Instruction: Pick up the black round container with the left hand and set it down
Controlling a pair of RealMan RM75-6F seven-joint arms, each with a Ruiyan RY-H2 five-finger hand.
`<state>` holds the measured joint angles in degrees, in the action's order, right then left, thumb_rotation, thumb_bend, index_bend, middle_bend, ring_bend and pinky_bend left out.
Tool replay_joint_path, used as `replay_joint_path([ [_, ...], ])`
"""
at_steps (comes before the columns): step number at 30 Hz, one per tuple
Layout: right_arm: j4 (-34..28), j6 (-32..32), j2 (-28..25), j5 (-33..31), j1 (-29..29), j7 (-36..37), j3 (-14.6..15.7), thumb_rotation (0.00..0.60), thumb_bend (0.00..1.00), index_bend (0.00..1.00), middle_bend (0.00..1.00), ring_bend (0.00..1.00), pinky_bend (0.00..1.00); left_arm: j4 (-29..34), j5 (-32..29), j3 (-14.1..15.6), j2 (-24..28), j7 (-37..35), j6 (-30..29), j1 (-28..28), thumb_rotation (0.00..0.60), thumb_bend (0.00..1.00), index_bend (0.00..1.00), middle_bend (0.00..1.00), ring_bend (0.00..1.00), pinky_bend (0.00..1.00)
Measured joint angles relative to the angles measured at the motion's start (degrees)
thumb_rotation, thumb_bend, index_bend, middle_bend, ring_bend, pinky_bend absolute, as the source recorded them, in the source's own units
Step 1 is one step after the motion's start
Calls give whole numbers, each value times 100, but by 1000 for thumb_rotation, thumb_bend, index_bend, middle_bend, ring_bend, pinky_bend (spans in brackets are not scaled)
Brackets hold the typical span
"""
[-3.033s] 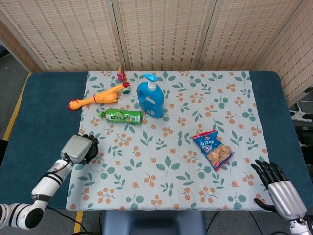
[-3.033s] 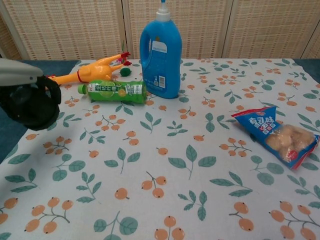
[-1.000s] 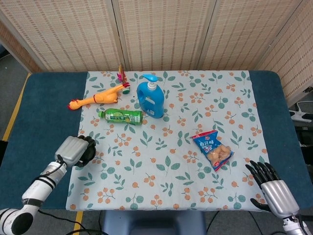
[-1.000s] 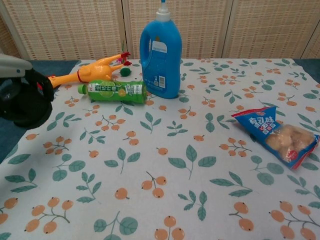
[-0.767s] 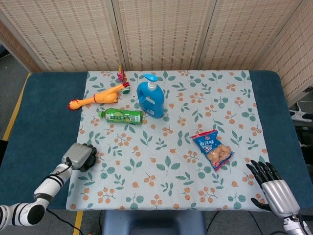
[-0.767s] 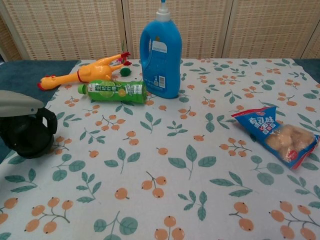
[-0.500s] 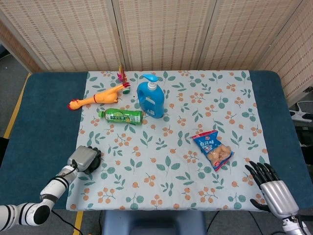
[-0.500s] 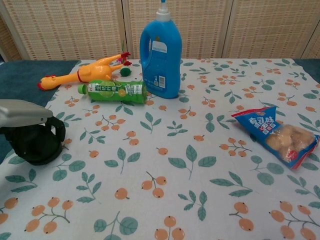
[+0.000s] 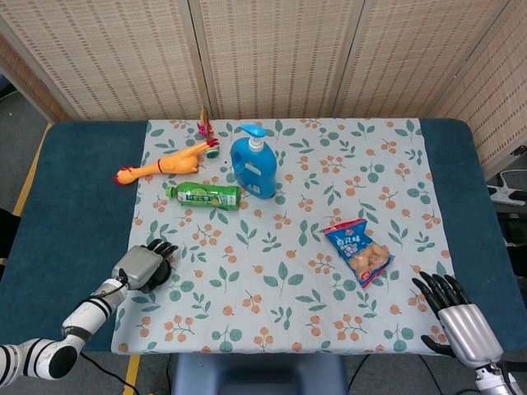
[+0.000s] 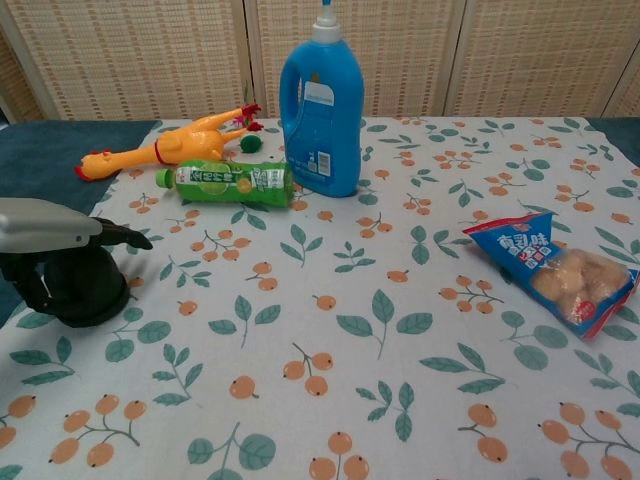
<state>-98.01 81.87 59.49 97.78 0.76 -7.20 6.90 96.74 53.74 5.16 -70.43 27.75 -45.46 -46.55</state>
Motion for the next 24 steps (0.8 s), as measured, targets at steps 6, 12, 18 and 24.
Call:
replay_joint_path([
  [6,-4,-2,4,-5,3,-4,-3,600,70,0,0,0,0,76,185,-21,78,-122,-78,64,600,427,0,0,0,193],
  [12,1,15,3,17,-1,5,4,600,70,0,0,0,0,318,512,-19,304,-301,-309,242,600,417,0,0,0,166],
  [18,0,9,6,60,3,12,26,600,70,0,0,0,0,530,924,-18,512,-461,-700,484,600,398,0,0,0,130],
  [24,5,128,-50,244,-7,178,78,600,70,0,0,0,0,666,1075,-6,633,-228,-1189,739,600,387,0,0,0,120],
])
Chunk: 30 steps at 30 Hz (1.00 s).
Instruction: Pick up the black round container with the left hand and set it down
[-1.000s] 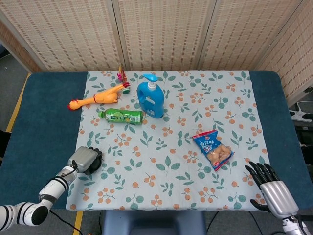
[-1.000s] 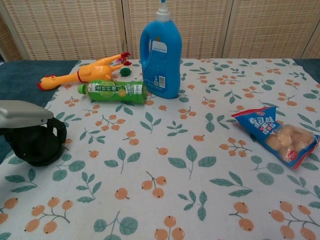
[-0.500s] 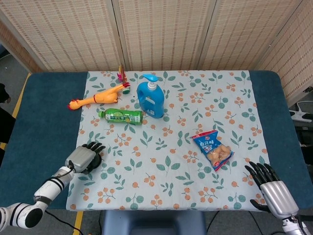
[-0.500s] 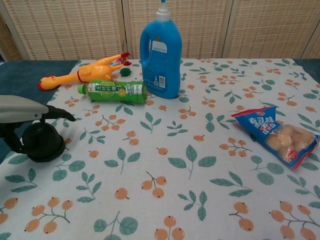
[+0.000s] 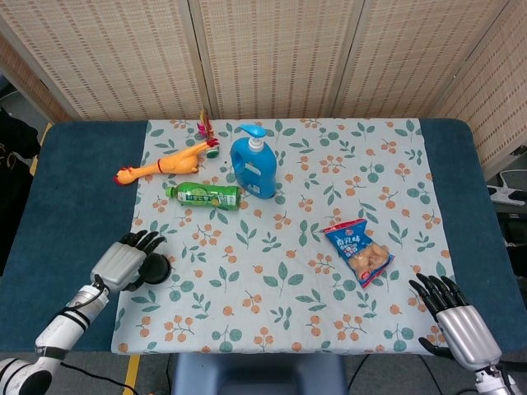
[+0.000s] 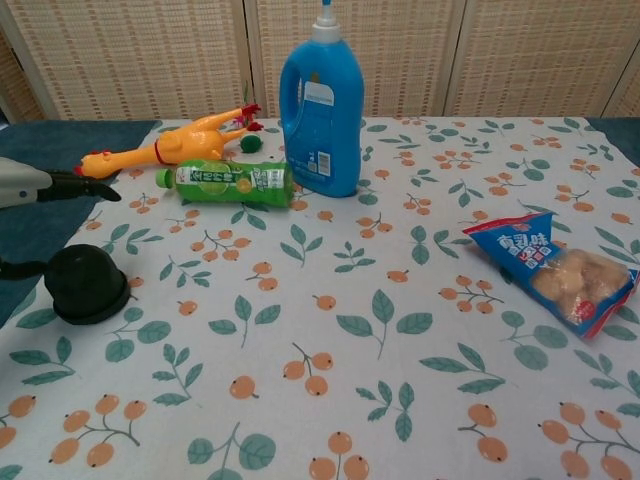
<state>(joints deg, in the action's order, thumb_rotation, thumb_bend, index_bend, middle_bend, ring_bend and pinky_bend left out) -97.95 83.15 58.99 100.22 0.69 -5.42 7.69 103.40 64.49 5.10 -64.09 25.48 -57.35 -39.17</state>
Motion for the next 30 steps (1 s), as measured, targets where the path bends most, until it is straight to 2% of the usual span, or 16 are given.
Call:
replay_joint_path([
  [4,39,137,-42,129,-35,148,41,600,70,0,0,0,0,81,-89,41,13,255,-71,124,600,393,0,0,0,119],
  [16,95,324,-90,276,-94,299,72,600,70,0,0,0,0,120,-1060,23,47,732,473,-98,600,379,0,0,0,113],
  [23,70,232,-92,224,-74,252,73,600,70,0,0,0,0,-5,-1125,-18,-91,722,543,-136,600,378,0,0,0,113],
  [30,50,170,-94,183,-63,216,68,600,70,0,0,0,0,-112,-939,-85,-255,576,554,-138,600,378,0,0,0,115],
])
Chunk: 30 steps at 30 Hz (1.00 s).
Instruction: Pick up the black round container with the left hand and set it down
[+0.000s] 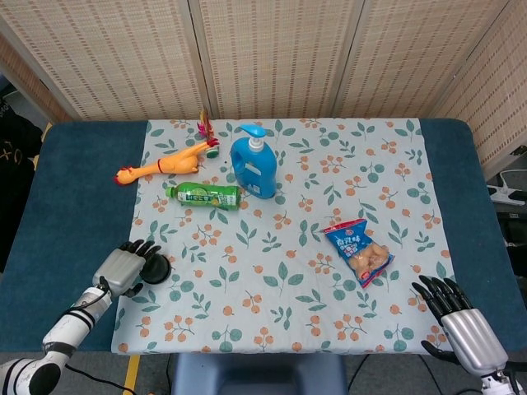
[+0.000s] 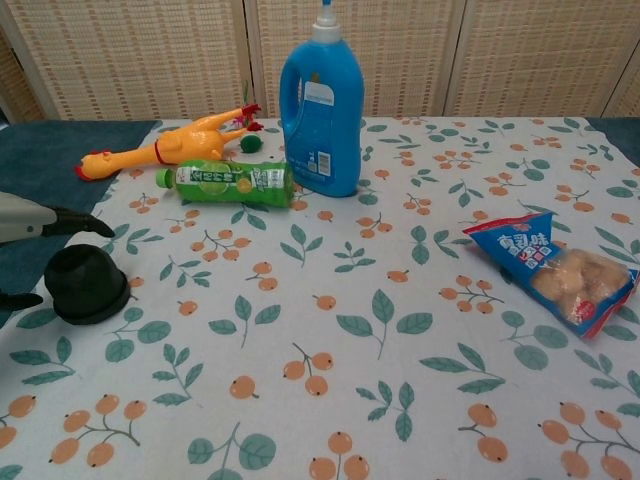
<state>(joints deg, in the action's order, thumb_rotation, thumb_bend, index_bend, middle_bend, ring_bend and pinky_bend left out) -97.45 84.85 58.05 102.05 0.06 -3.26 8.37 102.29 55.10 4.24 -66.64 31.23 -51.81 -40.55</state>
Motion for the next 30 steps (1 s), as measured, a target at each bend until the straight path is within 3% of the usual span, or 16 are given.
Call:
replay_joint_path([
  [12,-16,-2,-19,-15,-3,8,-5,600,70,0,0,0,0,-143,88,-42,-131,13,-89,31,600,370,197,0,0,117],
  [30,-16,-4,-19,-30,-7,4,-16,600,70,0,0,0,0,-407,331,-95,-307,-178,-224,179,600,372,325,0,0,132],
])
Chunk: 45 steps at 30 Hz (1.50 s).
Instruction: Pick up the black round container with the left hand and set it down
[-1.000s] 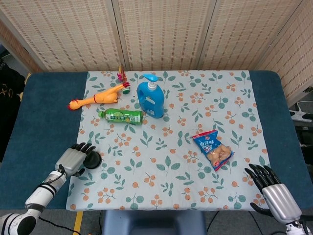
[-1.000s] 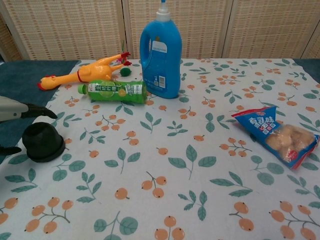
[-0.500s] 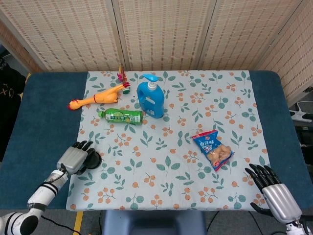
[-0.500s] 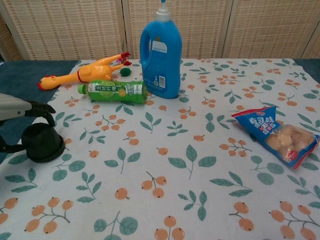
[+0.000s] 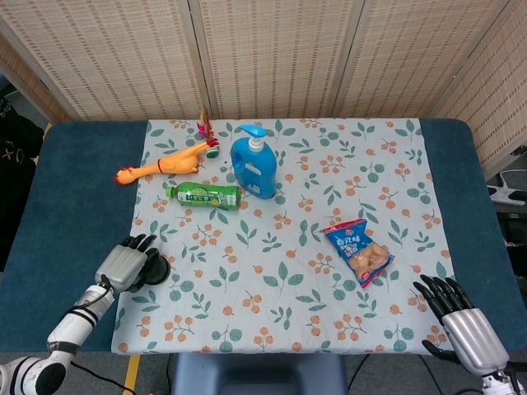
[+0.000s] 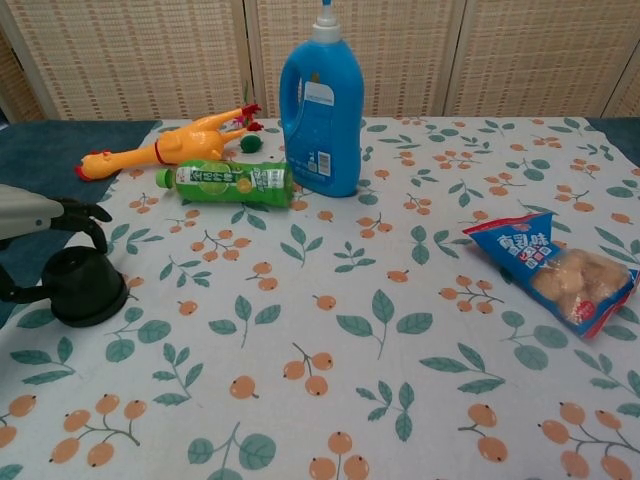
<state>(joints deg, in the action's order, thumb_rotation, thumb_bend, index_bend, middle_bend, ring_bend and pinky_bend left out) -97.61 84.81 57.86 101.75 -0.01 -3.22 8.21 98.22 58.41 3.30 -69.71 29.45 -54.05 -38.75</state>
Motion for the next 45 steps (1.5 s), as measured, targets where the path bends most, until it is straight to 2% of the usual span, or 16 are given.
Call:
replay_joint_path([
  [5,-4,10,-2,-3,-4,1,-4,600,70,0,0,0,0,-48,124,-19,-28,-72,-31,46,600,371,403,0,0,137],
  [11,1,5,3,7,-4,-1,-1,600,70,0,0,0,0,-86,134,1,-21,-116,74,64,600,372,410,0,0,137],
  [14,1,-5,5,7,0,-6,0,600,69,0,0,0,0,-108,186,-10,-34,-147,41,90,600,373,474,0,0,140],
  [18,-4,-5,5,4,-1,-12,-2,600,70,0,0,0,0,-168,318,-42,-74,-250,-56,150,600,376,608,36,0,148],
  [24,-3,-7,8,5,-4,-20,0,600,70,0,0,0,0,-294,455,-61,-133,-409,-57,216,600,379,699,102,0,148],
  [33,-5,-30,11,-8,8,-29,-9,600,70,0,0,0,0,-233,799,-99,-40,-542,-280,361,600,379,751,139,0,148],
  [45,-10,-45,16,-21,12,-43,-13,600,70,0,0,0,0,-303,847,-131,-47,-505,-249,428,600,377,749,138,0,146],
])
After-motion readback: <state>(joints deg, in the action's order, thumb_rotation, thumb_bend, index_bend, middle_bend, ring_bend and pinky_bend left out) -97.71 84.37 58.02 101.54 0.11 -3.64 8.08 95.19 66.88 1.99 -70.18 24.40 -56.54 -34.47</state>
